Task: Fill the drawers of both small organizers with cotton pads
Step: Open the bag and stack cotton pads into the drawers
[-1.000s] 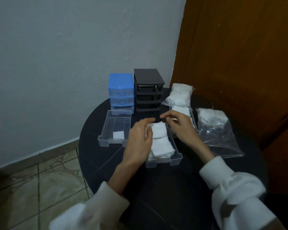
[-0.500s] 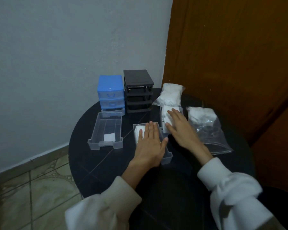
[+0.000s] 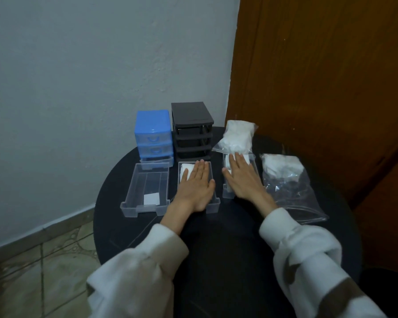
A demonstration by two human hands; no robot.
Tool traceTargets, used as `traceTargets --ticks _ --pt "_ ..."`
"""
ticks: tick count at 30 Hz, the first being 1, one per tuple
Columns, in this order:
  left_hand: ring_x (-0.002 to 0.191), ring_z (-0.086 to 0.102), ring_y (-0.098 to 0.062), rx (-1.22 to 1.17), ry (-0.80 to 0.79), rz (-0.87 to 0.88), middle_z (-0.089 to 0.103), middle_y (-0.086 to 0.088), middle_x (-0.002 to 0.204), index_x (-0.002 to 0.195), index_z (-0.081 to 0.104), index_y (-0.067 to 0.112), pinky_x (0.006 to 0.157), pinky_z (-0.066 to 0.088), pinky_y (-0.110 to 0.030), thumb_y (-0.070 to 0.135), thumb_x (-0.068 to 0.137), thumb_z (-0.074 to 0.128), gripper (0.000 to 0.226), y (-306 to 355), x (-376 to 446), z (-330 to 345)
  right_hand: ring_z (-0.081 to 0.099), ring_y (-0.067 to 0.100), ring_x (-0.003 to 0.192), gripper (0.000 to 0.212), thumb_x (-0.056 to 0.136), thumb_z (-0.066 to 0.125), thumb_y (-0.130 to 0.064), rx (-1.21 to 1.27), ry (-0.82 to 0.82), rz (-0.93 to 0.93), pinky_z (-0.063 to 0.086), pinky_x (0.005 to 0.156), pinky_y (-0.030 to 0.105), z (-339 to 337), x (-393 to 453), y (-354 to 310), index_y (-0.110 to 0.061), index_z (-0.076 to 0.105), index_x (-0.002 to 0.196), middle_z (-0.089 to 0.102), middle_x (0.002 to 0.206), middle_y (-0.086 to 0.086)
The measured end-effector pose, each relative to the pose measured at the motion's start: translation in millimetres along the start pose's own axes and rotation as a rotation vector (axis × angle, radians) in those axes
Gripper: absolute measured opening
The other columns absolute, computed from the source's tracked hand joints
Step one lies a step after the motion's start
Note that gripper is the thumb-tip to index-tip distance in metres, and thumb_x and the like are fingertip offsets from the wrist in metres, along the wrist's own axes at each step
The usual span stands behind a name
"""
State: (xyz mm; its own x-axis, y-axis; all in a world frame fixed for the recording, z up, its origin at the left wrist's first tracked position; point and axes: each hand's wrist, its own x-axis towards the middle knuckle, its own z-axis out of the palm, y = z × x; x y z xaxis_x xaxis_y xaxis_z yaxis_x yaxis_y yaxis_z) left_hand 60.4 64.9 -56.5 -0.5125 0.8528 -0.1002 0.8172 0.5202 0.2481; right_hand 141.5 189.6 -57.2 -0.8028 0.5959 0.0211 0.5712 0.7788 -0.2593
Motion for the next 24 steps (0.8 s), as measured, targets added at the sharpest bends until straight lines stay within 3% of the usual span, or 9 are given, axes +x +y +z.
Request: traceTargets --ticks 24 --pt "0.142 -0.019 -0.014 -0.065 -0.057 0.02 -0.022 -0.006 0.155 0.146 -0.014 0.009 0.113 -0.013 -0.033 0.033 0.103 0.012 0.056 -0.2 36.5 -3.5 -0.014 0.016 0.144 0.058 0.102 0.016 -0.04 0.026 -0.172 -0.061 -0.005 0.118 0.037 -1.2 0.4 2.9 -0.015 -0.007 0.149 -0.015 0.157 0.005"
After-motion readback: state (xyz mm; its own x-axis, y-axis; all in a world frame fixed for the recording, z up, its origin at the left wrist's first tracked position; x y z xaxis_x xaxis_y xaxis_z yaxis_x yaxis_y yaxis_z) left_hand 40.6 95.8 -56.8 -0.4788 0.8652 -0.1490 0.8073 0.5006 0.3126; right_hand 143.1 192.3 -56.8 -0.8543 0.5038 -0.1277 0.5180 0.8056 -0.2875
